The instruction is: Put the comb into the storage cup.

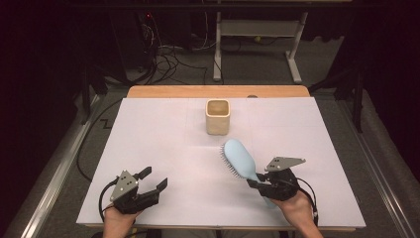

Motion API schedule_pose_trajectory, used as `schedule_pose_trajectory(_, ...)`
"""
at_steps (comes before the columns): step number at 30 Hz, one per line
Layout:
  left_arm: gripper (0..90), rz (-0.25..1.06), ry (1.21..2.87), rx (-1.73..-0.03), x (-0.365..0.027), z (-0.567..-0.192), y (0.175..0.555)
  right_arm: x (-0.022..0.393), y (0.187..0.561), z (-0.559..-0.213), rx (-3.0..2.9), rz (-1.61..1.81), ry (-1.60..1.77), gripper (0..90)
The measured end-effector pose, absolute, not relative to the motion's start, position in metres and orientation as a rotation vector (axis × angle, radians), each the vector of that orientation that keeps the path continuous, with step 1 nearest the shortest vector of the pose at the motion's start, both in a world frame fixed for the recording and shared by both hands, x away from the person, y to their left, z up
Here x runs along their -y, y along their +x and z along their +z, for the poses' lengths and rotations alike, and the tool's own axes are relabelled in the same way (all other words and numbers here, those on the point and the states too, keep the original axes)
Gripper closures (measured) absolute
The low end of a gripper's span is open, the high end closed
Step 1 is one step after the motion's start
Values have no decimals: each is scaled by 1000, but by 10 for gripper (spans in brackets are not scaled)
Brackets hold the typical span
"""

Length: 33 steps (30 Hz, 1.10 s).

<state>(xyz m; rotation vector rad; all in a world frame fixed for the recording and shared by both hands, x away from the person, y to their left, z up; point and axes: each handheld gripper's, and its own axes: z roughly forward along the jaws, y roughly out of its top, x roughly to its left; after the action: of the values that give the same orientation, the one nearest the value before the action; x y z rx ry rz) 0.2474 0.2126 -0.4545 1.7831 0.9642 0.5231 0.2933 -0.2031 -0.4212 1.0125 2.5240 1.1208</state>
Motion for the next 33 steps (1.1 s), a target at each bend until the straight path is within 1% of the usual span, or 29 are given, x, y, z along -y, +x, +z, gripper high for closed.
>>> schedule_pose_trajectory(7, 311, 463, 1813, -935, -203, -451, 251, 200, 291, -420, -2530, 1137, 986, 708)
schedule_pose_trajectory(18, 295, 409, 1845, -901, -178, -449, 259, 197, 291, -420, -2532, 1146, 982, 707)
schedule_pose_trajectory(23, 313, 374, 1864, -910, -170, -448, 264, 197, 291, -419, -2531, 1164, 988, 707)
schedule_pose_trajectory(33, 311, 357, 1850, -883, -159, -446, 268, 194, 291, -421, -2543, 1159, 985, 707)
